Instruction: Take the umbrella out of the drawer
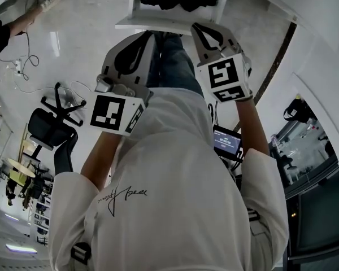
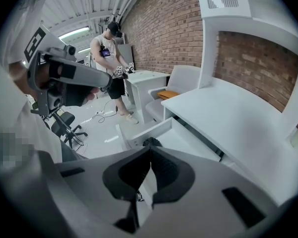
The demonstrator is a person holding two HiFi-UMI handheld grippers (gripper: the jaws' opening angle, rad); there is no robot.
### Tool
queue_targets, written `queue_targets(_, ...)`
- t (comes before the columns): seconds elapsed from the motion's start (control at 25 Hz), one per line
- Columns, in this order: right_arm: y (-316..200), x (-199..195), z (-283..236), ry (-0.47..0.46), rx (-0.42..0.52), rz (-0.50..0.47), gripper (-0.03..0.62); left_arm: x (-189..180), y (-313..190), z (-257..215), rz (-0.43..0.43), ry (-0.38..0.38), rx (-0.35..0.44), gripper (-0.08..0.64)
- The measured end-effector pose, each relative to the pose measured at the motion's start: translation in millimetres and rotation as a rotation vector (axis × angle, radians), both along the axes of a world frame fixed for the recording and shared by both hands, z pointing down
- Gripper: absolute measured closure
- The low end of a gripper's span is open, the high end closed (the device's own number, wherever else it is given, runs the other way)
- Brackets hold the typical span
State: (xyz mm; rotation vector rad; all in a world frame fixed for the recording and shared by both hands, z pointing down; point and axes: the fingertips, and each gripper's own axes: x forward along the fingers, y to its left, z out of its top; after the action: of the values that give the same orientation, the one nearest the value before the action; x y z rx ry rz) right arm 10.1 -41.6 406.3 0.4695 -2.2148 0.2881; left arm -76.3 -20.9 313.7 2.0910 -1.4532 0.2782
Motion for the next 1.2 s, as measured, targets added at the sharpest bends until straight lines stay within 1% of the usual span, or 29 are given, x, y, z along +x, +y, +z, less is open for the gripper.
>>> queue_targets(0.28, -15.4, -3.1, 29.3, 0.027, 0.017, -0.047, 0.568, -2.4, -4.4, 17.5, 0.011, -0.009, -0.039, 0.543)
queue_targets(0.56, -25.6, -9.2, 56.8, 0.083, 0.018, -0.107, 0.566, -1.5, -7.6, 26.2, 0.014, 0.003, -0.056, 0.543)
queue_targets(1.0, -33.0, -7.9, 95.5, 0.114, -0.010, -0.137, 0.566, 2.7, -5.4, 47.5, 0.007, 0.021, -0.114, 0.543)
queue_targets(1.2, -36.1, -6.6, 111.4, 0.135, -0.003, -0.158, 0.566, 3.0, -3.6, 58.8, -0.003, 0.023, -0.125, 0.543)
